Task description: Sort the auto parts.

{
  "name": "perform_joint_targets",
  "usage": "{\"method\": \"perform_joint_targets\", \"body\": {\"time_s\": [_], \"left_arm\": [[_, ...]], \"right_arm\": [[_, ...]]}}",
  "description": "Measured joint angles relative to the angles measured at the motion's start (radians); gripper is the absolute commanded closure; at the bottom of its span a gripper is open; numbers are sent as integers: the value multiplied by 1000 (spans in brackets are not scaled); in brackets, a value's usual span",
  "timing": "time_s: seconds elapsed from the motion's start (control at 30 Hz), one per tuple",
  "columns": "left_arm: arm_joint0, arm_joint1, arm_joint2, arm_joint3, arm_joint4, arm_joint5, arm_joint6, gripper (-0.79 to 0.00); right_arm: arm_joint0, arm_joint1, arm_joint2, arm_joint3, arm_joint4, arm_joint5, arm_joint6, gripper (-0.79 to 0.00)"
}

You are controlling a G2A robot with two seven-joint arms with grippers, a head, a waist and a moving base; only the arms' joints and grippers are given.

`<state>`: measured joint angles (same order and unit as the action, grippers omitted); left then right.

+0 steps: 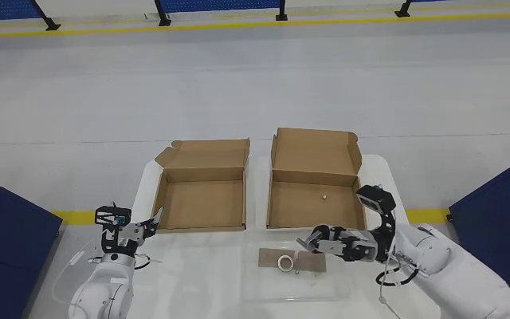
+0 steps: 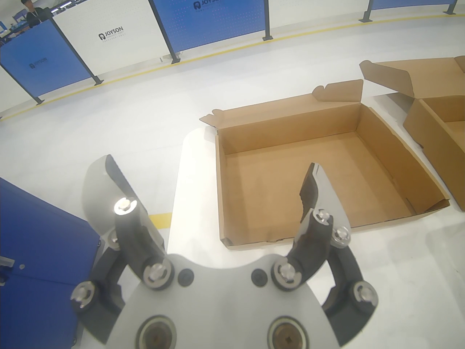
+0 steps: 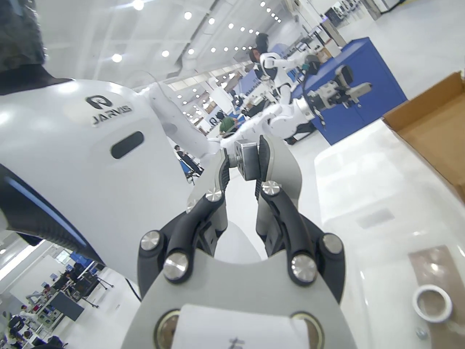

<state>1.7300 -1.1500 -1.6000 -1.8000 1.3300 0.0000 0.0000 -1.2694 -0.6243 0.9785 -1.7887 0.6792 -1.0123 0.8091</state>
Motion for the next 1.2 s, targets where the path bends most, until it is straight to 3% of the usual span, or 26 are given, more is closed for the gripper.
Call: {"method": "perform_joint_targets", "body": {"time_s": [0.27, 0.7, 0.87, 1.2], "left_arm": [[0, 0, 0, 0, 0, 0, 0, -785], [0, 0, 0, 0, 0, 0, 0, -785], [0, 0, 0, 0, 0, 0, 0, -785], [0, 0, 0, 0, 0, 0, 0, -785]], "right_arm": [[39, 22, -22, -111, 153, 56, 55, 0], [53, 24, -14, -145, 143, 96, 55, 0], [59, 9, -10, -197, 299, 84, 82, 0], [92, -28, 7, -262, 582, 183, 182, 0]]}}
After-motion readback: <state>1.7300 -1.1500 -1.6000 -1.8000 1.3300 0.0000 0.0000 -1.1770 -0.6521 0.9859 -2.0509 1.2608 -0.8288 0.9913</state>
